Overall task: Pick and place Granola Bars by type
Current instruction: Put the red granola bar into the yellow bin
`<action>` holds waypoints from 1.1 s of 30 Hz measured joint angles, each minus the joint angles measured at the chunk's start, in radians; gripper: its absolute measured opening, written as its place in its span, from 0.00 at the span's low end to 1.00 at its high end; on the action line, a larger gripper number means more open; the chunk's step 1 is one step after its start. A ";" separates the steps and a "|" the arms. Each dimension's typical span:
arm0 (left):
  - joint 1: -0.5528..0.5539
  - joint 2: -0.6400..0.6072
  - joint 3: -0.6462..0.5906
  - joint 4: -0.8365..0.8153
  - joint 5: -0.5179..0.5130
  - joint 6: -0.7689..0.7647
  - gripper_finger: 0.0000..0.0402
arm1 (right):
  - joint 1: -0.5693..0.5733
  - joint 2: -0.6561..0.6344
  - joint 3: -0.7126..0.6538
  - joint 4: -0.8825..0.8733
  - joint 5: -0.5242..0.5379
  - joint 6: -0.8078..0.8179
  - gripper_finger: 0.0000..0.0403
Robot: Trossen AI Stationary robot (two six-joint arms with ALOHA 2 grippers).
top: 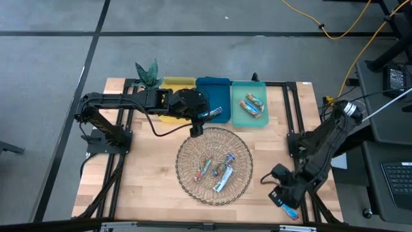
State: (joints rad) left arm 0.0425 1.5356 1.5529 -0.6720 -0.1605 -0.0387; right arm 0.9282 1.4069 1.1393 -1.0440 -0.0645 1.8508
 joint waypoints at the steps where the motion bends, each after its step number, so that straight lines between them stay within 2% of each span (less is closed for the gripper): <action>1: 0.000 0.000 0.000 0.000 0.004 0.000 0.46 | 0.014 0.017 0.000 0.008 0.000 0.021 0.42; 12: -0.001 0.000 0.000 0.000 0.004 -0.021 0.46 | 0.132 0.151 0.000 0.063 -0.008 0.087 0.44; 16: -0.001 0.000 0.000 0.001 -0.003 -0.064 0.46 | 0.165 0.182 0.000 0.081 0.019 0.087 0.52; 26: -0.001 0.000 0.000 0.001 -0.032 -0.154 0.46 | 0.195 0.296 0.000 0.091 0.019 0.077 0.82; 29: -0.004 0.000 0.000 0.001 -0.032 -0.184 0.46 | 0.195 0.331 0.000 0.107 0.014 0.046 0.86; 33: -0.016 0.000 0.000 0.001 -0.032 -0.188 0.46 | 0.195 0.376 0.000 0.105 -0.002 0.018 0.86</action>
State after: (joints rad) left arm 0.0266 1.5356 1.5532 -0.6705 -0.1925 -0.2264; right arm 1.1229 1.7829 1.1393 -0.9386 -0.0666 1.8686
